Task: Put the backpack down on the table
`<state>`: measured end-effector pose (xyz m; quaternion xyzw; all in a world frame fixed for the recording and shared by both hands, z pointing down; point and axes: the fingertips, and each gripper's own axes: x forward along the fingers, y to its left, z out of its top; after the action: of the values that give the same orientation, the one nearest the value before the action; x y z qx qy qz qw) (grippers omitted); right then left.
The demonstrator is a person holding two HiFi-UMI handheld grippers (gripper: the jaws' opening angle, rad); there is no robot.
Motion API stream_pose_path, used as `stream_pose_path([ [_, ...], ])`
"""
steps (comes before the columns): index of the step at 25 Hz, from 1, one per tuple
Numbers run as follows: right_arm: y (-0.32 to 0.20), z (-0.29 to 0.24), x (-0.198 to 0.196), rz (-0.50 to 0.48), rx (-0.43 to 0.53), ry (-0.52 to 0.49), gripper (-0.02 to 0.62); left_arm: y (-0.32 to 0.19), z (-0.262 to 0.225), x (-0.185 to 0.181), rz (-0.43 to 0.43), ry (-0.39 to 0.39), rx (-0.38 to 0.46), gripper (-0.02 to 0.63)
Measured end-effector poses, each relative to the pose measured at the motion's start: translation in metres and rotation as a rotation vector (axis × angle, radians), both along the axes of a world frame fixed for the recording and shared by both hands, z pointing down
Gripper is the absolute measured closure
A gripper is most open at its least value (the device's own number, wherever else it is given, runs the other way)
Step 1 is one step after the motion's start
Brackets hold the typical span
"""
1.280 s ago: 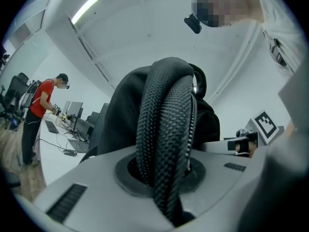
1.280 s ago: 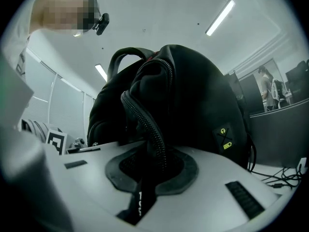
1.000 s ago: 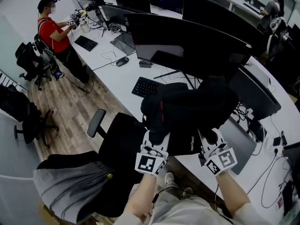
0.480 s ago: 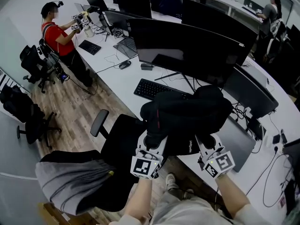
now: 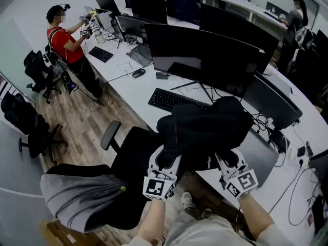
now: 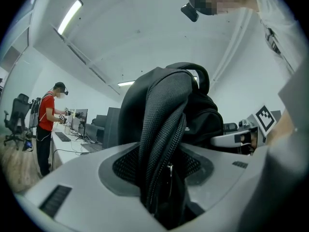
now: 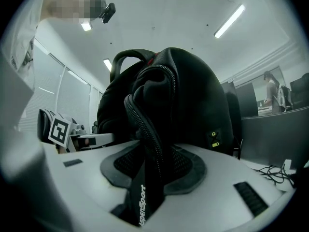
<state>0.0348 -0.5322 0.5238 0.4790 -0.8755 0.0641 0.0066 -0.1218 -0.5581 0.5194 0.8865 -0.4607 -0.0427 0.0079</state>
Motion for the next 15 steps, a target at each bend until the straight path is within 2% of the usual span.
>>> stream_pose_path([
  [7, 0.022, 0.002, 0.017, 0.06, 0.018, -0.006, 0.466, 0.016, 0.015, -0.015, -0.013, 0.015, -0.025, 0.42],
  [15, 0.063, 0.0, 0.053, 0.144, 0.023, -0.035, 0.466, 0.053, 0.016, -0.039, -0.111, 0.029, -0.034, 0.42],
])
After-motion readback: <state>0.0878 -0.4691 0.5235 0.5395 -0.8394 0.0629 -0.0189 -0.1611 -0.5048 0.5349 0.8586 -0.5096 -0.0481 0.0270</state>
